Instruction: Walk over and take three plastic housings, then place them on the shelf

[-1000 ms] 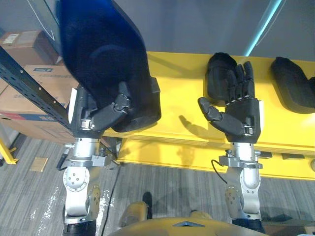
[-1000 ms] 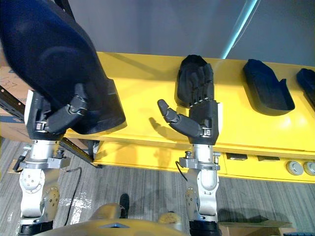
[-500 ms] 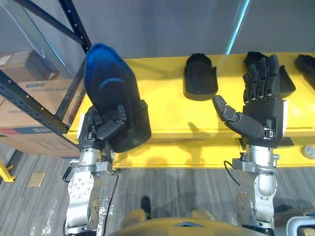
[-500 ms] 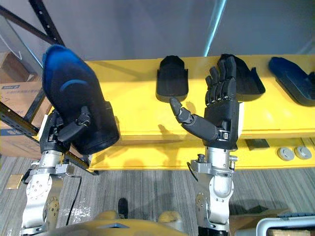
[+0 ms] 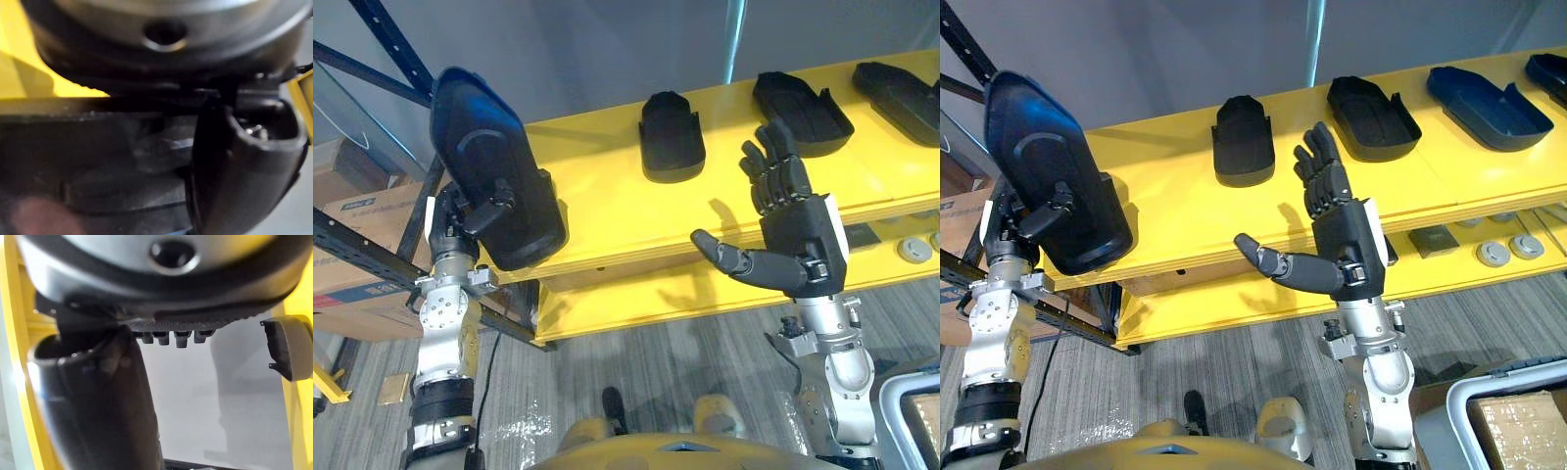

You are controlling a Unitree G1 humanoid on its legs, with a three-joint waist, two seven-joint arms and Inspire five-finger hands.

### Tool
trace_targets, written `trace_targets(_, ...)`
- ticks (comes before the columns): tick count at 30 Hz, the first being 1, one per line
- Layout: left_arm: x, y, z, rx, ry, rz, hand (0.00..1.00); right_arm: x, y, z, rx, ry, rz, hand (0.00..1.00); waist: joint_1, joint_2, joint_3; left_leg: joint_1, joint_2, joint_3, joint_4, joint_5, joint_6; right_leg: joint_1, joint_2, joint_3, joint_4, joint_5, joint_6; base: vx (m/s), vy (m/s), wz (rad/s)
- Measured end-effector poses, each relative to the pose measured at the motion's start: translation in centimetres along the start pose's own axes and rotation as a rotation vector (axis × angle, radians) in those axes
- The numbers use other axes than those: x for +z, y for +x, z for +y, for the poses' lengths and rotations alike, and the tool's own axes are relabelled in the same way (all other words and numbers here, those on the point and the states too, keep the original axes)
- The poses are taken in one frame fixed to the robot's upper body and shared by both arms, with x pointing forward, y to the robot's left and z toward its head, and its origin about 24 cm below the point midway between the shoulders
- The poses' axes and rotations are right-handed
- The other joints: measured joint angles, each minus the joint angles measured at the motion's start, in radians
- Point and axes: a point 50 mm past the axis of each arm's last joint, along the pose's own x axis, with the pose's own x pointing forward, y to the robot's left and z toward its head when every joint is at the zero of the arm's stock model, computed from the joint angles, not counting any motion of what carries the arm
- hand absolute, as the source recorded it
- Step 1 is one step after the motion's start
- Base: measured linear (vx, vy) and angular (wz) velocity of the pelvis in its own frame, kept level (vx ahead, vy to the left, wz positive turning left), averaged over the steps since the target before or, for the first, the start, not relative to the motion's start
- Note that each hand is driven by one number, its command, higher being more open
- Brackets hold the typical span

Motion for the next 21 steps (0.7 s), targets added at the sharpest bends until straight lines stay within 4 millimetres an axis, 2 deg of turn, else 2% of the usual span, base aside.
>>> trace_targets(4, 0.1, 1.2, -0.1, -0.035, -0.016, 0.028, 0.00, 0.4, 0.6, 0.8, 0.073, 0.022, -0.010, 1.00, -0.001, 0.014, 0.020, -0.003, -0.005, 0.004, 0.004, 0.002, 0.002, -0.017, -0.012, 0.003, 0.037, -0.015, 0.002, 0.00, -0.006, -0.01)
trace_targets(13, 1.8, 4.6, 0.4, -0.058, -0.061, 0.089, 0.00, 1.0, 2.4, 2.1, 0.178, 0.086, -0.031, 1.00, -0.006, 0.033, 0.075, -0.043, -0.001, 0.030, 0.044, -0.013, 0.009, -0.067, -0.018, 0.012, 0.086, -0.034, 0.001, -0.01, -0.026, 0.00)
trace_targets(16, 2.8, 5.8, 0.1, -0.057, -0.072, 0.076, 0.00, 1.6, 2.8, 2.8, 0.207, 0.109, -0.060, 1.00, -0.016, 0.028, 0.097, -0.058, 0.007, 0.080, 0.061, -0.011, 0.012, -0.082, -0.032, 0.003, 0.111, -0.046, 0.006, -0.01, -0.024, 0.14)
trace_targets(18, 3.4, 6.3, 0.5, -0.042, -0.060, 0.068, 0.00, 1.9, 3.5, 3.1, 0.239, 0.112, -0.075, 1.00, -0.025, 0.026, 0.105, -0.080, 0.008, 0.082, 0.079, -0.012, 0.010, -0.100, -0.033, 0.005, 0.114, -0.047, 0.007, -0.01, -0.011, 0.04)
trace_targets(20, 4.9, 7.3, 0.5, -0.036, -0.057, 0.038, 0.00, 2.5, 3.9, 3.7, 0.272, 0.115, -0.104, 1.00, -0.025, 0.018, 0.134, -0.097, 0.009, 0.085, 0.083, -0.010, 0.010, -0.123, -0.033, 0.010, 0.125, -0.046, 0.008, 0.00, 0.000, 0.00)
trace_targets(21, 5.3, 7.5, 0.5, -0.035, -0.056, 0.029, 1.00, 2.6, 3.9, 3.8, 0.277, 0.119, -0.110, 1.00, -0.025, 0.016, 0.137, -0.105, 0.009, 0.085, 0.084, -0.009, 0.010, -0.131, -0.033, 0.010, 0.128, -0.046, 0.008, 0.00, 0.000, 0.00)
